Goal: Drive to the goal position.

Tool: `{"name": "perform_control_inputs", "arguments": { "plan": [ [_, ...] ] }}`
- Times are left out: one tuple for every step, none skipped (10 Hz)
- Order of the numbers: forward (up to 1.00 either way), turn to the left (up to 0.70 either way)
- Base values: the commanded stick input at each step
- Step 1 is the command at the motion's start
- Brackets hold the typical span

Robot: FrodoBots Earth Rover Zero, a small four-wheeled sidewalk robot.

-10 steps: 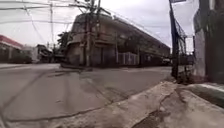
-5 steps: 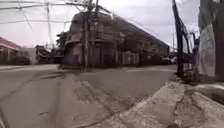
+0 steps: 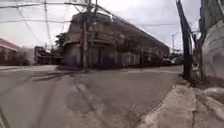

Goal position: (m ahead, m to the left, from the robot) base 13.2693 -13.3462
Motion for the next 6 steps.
{"name": "perform_control_inputs", "arguments": {
  "plan": [
    [0.7, -0.06],
    [0.7, -0.18],
    [0.7, -0.28],
    [0.7, -0.31],
    [0.7, -0.34],
    [0.7, -0.34]
  ]
}}
